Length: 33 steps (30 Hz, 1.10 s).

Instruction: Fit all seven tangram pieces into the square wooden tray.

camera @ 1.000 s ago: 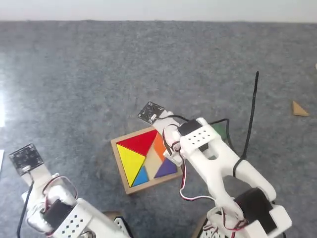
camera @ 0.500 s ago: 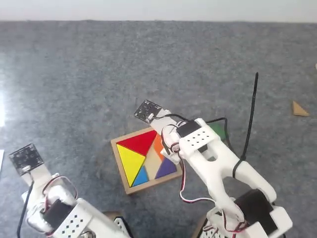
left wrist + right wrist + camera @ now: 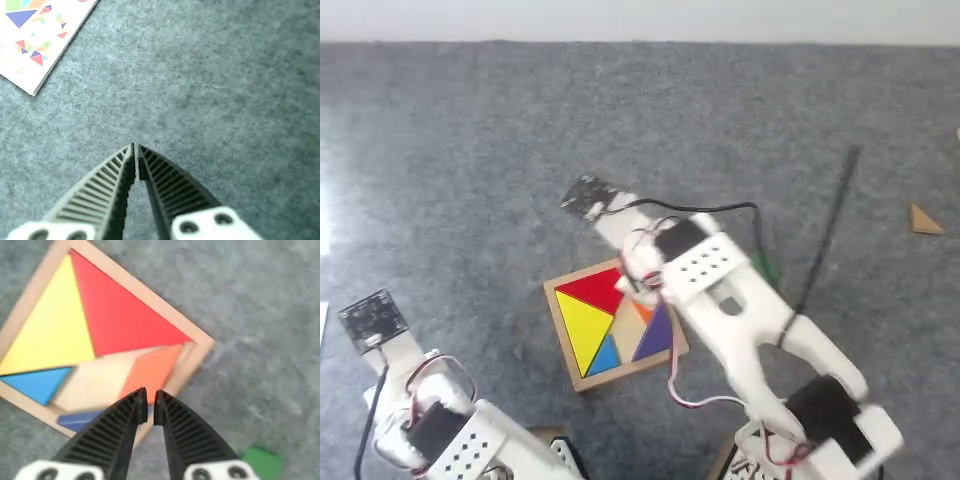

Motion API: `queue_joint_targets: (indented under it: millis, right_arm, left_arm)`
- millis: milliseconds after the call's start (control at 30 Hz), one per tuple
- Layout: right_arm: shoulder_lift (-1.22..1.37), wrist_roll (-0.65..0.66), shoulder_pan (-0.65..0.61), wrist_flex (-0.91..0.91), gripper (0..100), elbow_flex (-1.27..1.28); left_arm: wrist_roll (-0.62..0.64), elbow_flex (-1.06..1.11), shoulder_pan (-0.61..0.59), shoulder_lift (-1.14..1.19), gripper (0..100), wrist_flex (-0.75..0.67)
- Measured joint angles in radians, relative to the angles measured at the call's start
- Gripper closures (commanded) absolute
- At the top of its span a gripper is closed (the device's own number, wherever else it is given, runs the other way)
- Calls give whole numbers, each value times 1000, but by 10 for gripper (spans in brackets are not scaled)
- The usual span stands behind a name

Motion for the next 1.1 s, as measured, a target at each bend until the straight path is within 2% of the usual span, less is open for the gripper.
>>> queue_joint_targets:
  millis: [267, 633, 700, 833, 1100]
  right_arm:
    - [270, -97, -63, 26, 961, -114]
    - [279, -106, -37, 37, 953, -115]
    - [279, -123, -34, 37, 907, -115]
    - [279, -169, -28, 37, 751, -115]
    - [278, -193, -20, 37, 695, -117]
  left_arm:
    - [0, 0, 0, 0, 985, 0]
    - [0, 0, 0, 0, 985, 0]
    - [0, 0, 0, 0, 985, 0]
    - [0, 0, 0, 0, 985, 0]
    - [0, 0, 0, 0, 985, 0]
